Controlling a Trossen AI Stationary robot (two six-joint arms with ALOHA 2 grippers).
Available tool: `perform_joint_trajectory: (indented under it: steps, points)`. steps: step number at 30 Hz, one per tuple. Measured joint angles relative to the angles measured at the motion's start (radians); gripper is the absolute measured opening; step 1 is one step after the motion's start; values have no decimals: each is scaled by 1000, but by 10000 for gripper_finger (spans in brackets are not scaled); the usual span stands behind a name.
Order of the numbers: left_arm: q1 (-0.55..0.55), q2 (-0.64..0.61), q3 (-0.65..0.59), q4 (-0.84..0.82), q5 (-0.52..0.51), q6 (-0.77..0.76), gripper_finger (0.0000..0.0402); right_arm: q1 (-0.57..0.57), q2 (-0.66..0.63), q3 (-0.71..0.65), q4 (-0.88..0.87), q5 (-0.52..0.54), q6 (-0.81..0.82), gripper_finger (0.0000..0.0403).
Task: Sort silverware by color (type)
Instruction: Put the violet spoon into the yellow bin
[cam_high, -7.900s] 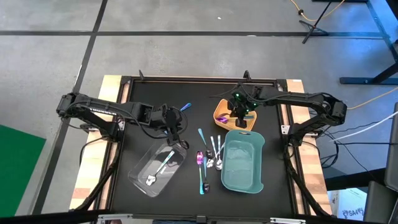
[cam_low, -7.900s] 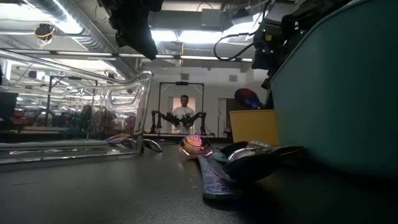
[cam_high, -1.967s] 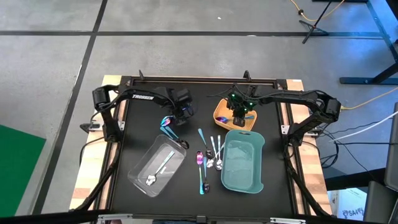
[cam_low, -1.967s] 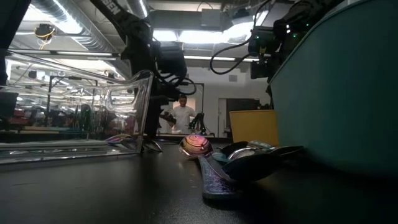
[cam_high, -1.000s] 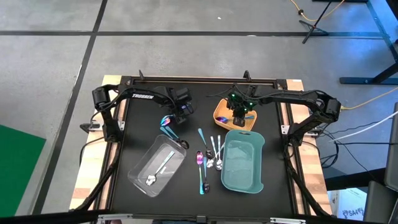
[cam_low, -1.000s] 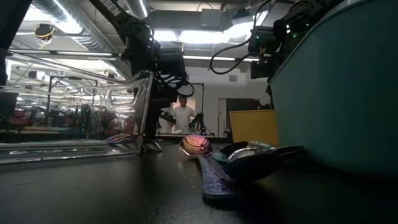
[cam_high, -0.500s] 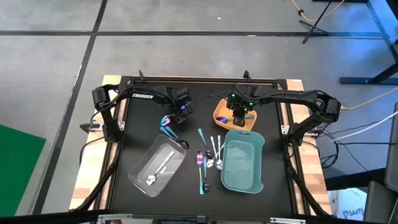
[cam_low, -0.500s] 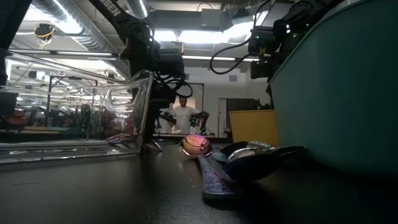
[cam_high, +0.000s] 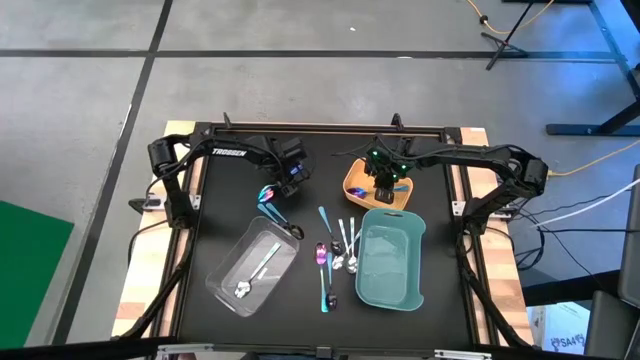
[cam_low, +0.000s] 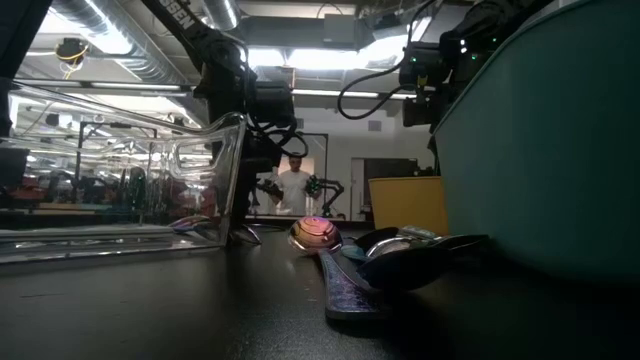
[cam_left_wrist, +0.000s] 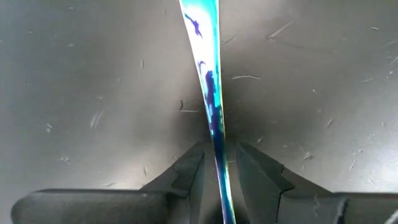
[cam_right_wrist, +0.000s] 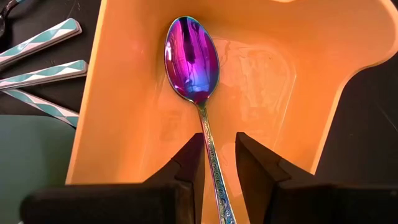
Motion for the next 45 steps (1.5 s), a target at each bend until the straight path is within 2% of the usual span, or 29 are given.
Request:
perform_joint_trajectory:
  steps: [20,28,33,45]
  points:
    - [18,47,4,3,5,-1,85,0,0,0,0,0,0,79]
    - [17,49,2,4,3,-10,35,0,-6,0,-7,0,-3,79]
    - [17,50,2,9,1,-10,14,0,-48,0,-17,0,-7,79]
    - [13,31,-4,24,0,-9,17,0,-243,0,-41,35,-8,79]
